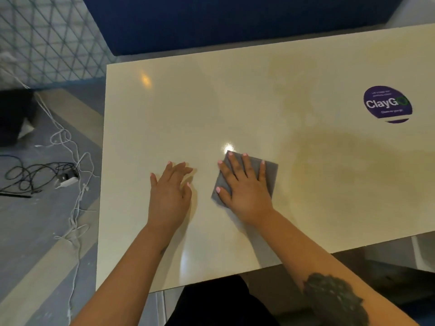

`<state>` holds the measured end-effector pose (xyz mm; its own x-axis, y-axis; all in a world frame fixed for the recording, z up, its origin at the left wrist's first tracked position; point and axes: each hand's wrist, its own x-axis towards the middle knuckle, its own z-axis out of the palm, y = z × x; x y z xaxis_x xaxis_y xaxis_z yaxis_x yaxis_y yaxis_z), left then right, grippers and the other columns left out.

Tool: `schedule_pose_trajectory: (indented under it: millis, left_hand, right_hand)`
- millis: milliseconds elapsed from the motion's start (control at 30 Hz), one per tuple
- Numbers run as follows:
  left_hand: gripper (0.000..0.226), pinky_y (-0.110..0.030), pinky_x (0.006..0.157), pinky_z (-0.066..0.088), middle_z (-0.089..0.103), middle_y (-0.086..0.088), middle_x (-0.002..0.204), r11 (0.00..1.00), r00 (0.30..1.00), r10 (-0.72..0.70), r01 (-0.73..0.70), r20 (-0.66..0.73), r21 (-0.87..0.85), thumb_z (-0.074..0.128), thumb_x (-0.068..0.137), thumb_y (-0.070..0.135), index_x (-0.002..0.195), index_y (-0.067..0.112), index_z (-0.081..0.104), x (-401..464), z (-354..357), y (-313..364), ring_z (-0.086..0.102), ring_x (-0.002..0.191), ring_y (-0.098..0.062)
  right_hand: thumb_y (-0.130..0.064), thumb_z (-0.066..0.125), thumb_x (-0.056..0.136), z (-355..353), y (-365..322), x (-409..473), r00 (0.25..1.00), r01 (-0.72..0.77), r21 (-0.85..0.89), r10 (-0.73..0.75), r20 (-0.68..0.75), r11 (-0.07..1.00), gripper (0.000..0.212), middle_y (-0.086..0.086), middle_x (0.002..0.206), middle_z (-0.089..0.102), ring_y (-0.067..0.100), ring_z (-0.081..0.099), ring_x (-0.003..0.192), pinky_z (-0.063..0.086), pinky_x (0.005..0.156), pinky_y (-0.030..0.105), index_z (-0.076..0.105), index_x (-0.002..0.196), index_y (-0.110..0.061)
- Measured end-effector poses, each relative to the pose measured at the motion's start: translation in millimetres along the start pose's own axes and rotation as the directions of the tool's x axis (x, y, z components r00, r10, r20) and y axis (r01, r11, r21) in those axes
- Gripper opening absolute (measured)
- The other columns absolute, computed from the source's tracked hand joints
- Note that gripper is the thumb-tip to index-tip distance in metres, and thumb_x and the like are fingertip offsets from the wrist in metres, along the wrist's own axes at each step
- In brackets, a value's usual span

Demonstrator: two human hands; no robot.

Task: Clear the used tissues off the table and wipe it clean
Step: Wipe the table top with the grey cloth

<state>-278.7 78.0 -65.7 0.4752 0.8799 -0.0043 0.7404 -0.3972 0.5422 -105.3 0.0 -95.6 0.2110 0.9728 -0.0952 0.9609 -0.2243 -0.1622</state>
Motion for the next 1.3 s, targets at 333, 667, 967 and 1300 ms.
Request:
schedule_pose_trajectory:
  millis: [333, 667, 967, 1300]
  left_hand:
    - [0.034, -0.05, 0.113, 0.007, 0.048, 0.002, 0.139, 1.0, 0.999, 0.029, -0.028, 0.042, -0.006, 0.048, 0.092, 0.008, 0.123, 0.019, 0.056, -19.3, 10.8, 6.7, 0.025, 0.141, -0.019]
    - [0.054, -0.055, 0.113, 0.001, 0.003, 0.0, 0.159, 0.948, 0.954, 0.062, -0.148, 0.293, 0.281, 0.026, 0.097, 0.05, 0.148, 0.031, 0.019, -21.1, 23.3, 18.2, -0.004, 0.146, -0.025]
    - [0.07, -0.062, 0.109, 0.012, 0.024, -0.005, 0.154, 0.925, 0.957, 0.059, -0.159, 0.285, 0.344, 0.01, 0.086, 0.057, 0.141, 0.026, 0.039, -19.2, 22.7, 22.8, 0.014, 0.144, -0.03]
    - [0.052, -0.07, 0.096, 0.027, 0.042, -0.014, 0.144, 0.881, 0.943, 0.203, -0.294, 0.265, 0.37, 0.032, 0.09, 0.044, 0.124, 0.013, 0.056, -7.0, 29.5, 40.3, 0.033, 0.134, -0.041]
  right_hand:
    - [-0.059, 0.031, 0.089, 1.3, 22.7, -77.4, 0.987, 0.162, -0.007, -0.162, 0.01, 0.987, 0.065, -0.007, 0.158, 0.012, 0.021, 0.005, 0.146, -0.003, 0.113, 0.053, 0.021, 0.148, -0.036]
    - [-0.06, 0.031, 0.09, 5.5, 19.5, -97.9, 0.997, 0.072, 0.002, -0.072, -0.018, 0.997, 0.064, -0.005, 0.158, 0.013, 0.022, 0.005, 0.146, 0.0, 0.113, 0.053, 0.021, 0.148, -0.035]
    - [-0.058, 0.023, 0.09, -5.5, 56.8, -54.7, 0.961, -0.272, 0.048, 0.274, -0.031, 0.961, 0.065, -0.002, 0.159, 0.006, 0.025, 0.001, 0.146, -0.01, 0.113, 0.054, 0.019, 0.149, -0.032]
    - [-0.061, 0.024, 0.09, -5.8, 87.2, -98.0, 0.956, -0.294, 0.011, 0.294, -0.007, 0.956, 0.065, -0.008, 0.159, 0.003, 0.021, -0.001, 0.147, -0.006, 0.114, 0.05, 0.007, 0.149, -0.038]
